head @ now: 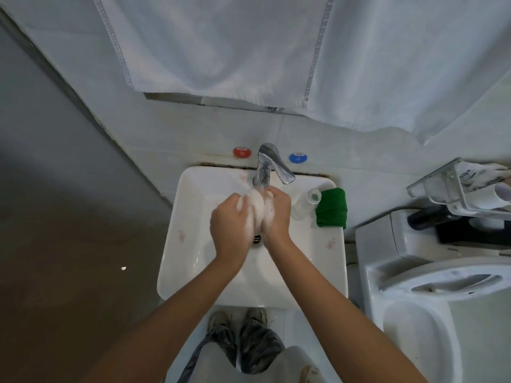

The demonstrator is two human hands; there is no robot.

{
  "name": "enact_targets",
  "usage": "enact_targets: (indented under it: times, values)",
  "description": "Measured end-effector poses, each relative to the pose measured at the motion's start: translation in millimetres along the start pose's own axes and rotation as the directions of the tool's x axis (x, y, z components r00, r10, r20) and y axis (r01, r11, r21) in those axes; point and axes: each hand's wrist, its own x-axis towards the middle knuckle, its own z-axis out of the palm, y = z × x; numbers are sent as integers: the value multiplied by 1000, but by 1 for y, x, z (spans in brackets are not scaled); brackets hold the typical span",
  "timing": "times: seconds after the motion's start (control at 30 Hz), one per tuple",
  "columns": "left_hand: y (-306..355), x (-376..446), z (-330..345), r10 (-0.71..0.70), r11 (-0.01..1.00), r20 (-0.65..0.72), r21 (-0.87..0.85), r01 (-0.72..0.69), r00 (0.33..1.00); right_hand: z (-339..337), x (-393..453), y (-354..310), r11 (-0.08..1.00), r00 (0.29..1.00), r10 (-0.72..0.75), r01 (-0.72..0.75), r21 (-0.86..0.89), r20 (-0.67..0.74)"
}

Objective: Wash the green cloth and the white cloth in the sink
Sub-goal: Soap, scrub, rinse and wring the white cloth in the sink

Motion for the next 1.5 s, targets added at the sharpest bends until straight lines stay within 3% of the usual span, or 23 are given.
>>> enact_targets:
  times: [0.07,0.2,0.4,0.5,0.73,0.8,0.9,1.03,1.17,1.33,1.5]
  values:
    - [-1,0,-3,19,999,95,-28,-17,995,-4,2,-3,996,998,45,-48,71,41]
    - [-11,33,-25,72,997,268,-6,-73,961,-26,2,0,995,990,-88,92,-33,107]
    - [-21,56,-48,121,987,287,65,-145,950,-60,-3,-12,939,871,-111,250,-238,478]
    - [-20,56,-51,122,978,310,125,-167,943,-69,-5,-14,863,832,-52,316,-394,552]
    - [-22,56,-57,132,958,311,202,-201,941,-80,-4,-9,762,726,-89,491,-423,682]
    - [-22,56,-60,117,951,324,236,-200,939,-78,-2,-4,724,730,-114,525,-447,673]
    - [-21,53,-61,124,935,409,256,-244,904,-73,2,-1,758,781,-204,508,-409,590]
    - [-21,49,-66,166,967,477,93,-237,863,-66,4,1,728,769,-392,595,-341,505]
    - [-20,45,-73,311,938,515,-32,-344,799,-64,4,1,803,831,-394,519,-292,393]
    - [-17,44,-78,203,862,657,231,-450,726,-62,5,4,822,851,-418,504,-266,319]
    - [-18,45,-78,320,735,626,310,-603,711,-59,4,5,828,856,-435,502,-250,279]
